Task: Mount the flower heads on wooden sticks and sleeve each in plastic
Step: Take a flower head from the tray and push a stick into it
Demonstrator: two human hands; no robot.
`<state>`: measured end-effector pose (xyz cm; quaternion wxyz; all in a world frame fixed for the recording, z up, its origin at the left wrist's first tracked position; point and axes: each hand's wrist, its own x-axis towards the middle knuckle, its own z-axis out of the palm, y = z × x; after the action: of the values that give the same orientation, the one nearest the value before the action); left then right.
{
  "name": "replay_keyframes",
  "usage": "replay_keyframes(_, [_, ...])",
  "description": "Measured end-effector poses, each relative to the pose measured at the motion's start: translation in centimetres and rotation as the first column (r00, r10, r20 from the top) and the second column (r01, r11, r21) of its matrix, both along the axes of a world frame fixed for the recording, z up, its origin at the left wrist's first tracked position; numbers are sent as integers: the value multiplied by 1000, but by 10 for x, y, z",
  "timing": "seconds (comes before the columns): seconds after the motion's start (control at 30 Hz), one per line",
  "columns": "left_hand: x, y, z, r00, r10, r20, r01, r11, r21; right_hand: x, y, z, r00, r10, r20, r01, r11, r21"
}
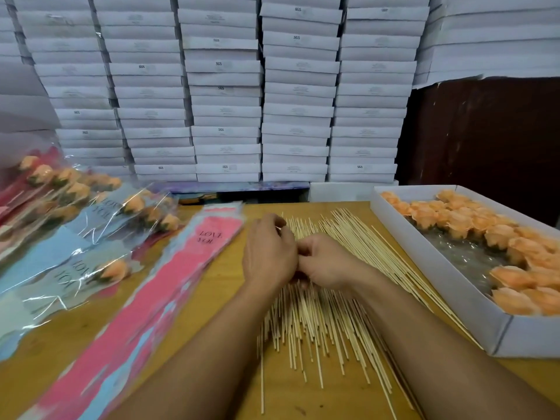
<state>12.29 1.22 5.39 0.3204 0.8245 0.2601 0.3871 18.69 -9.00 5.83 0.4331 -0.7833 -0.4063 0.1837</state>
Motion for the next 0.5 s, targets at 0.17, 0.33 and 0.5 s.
replay_keyframes(0.17, [-1, 0, -18, 995, -35, 90, 26, 995, 95, 6, -3, 1, 960, -165, 225, 177, 984, -33])
replay_keyframes(0.33, [1, -4, -22, 995, -76, 68, 63, 984, 169, 36, -22, 28, 880, -382, 281, 395, 919, 11])
replay_keyframes(0.5, [2, -3, -21, 995, -89, 55, 80, 986, 146, 101, -67, 53, 645, -638, 420, 705, 709, -4])
